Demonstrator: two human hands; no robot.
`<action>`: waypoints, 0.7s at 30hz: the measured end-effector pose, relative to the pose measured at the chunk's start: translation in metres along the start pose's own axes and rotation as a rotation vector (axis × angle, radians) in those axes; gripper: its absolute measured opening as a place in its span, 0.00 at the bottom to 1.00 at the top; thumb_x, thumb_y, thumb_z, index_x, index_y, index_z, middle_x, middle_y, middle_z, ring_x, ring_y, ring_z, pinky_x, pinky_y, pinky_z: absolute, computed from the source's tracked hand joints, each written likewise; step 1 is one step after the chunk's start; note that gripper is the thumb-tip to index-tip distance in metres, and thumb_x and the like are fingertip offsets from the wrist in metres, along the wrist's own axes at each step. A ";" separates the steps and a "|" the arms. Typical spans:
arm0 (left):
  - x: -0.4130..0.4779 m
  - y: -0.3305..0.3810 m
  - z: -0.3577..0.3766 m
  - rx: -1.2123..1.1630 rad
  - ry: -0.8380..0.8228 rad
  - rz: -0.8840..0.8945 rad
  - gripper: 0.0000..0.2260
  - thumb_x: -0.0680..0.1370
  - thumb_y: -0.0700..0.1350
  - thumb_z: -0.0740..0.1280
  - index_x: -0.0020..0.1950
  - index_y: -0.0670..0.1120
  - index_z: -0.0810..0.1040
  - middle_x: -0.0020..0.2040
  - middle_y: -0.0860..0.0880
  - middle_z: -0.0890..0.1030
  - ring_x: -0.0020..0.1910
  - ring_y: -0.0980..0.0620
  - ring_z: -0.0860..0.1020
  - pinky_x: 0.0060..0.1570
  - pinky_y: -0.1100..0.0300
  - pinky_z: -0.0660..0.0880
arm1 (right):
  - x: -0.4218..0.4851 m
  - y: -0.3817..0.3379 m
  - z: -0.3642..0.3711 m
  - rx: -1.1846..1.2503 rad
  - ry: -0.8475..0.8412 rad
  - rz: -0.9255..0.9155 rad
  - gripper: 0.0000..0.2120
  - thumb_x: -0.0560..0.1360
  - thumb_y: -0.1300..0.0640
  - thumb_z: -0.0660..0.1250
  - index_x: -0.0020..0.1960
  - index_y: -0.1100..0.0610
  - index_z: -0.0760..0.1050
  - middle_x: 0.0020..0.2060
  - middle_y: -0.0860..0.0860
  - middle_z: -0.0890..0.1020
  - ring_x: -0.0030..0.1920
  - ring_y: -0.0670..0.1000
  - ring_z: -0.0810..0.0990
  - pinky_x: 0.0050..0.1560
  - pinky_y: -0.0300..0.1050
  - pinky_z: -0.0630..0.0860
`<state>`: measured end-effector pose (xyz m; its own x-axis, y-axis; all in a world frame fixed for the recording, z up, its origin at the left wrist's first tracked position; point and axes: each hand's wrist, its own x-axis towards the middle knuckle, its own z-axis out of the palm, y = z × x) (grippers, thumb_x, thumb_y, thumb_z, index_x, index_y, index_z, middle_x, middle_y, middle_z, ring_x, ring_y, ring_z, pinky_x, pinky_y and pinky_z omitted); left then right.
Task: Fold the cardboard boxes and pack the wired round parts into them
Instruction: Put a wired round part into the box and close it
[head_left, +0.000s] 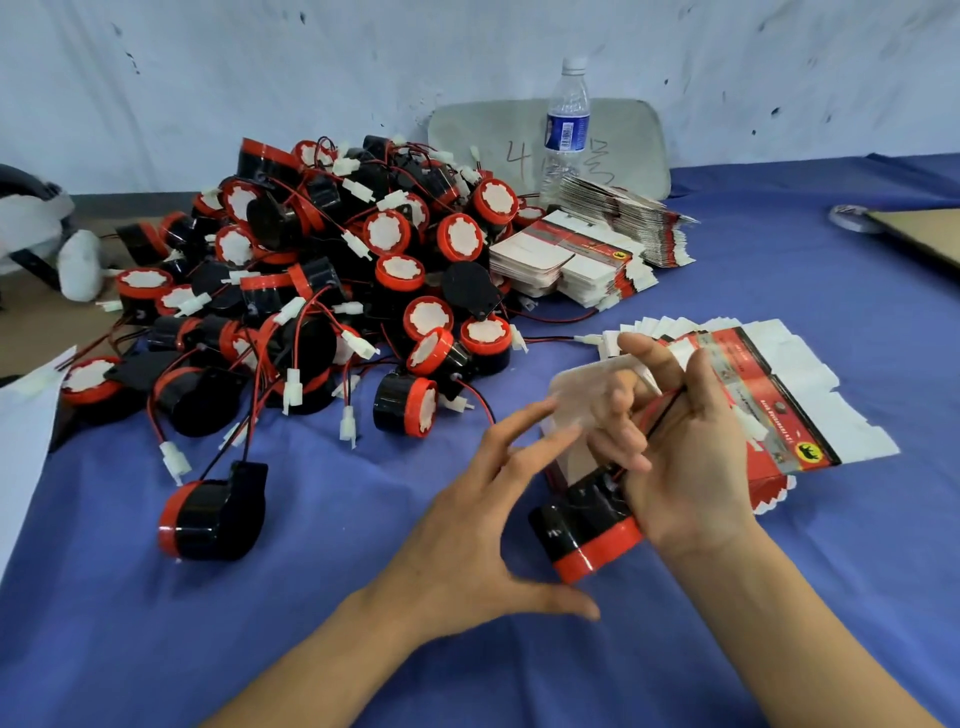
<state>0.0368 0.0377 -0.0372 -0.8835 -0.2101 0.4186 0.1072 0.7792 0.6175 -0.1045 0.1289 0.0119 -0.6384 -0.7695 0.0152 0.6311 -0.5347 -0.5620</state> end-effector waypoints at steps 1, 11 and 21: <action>0.001 0.000 0.000 0.030 -0.010 0.013 0.46 0.65 0.63 0.74 0.76 0.65 0.51 0.77 0.64 0.52 0.74 0.65 0.58 0.65 0.69 0.66 | 0.000 -0.001 -0.001 0.057 -0.018 0.035 0.28 0.82 0.45 0.48 0.43 0.59 0.81 0.26 0.54 0.74 0.18 0.45 0.64 0.16 0.33 0.61; 0.000 0.003 -0.003 0.114 0.139 0.046 0.27 0.70 0.57 0.71 0.66 0.56 0.66 0.59 0.59 0.69 0.54 0.53 0.75 0.54 0.54 0.75 | -0.001 -0.003 -0.001 0.195 -0.025 0.079 0.26 0.82 0.47 0.48 0.41 0.60 0.79 0.25 0.50 0.71 0.19 0.42 0.59 0.17 0.33 0.58; 0.000 0.004 -0.006 0.118 0.244 0.103 0.28 0.70 0.63 0.71 0.67 0.58 0.68 0.56 0.56 0.73 0.55 0.56 0.74 0.56 0.65 0.71 | -0.004 0.010 -0.003 -0.391 0.070 -0.207 0.23 0.83 0.52 0.52 0.37 0.53 0.80 0.32 0.52 0.80 0.34 0.50 0.76 0.40 0.43 0.72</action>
<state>0.0401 0.0371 -0.0307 -0.7336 -0.2512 0.6315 0.1243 0.8640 0.4880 -0.0966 0.1279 0.0039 -0.7706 -0.6273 0.1123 0.2809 -0.4926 -0.8237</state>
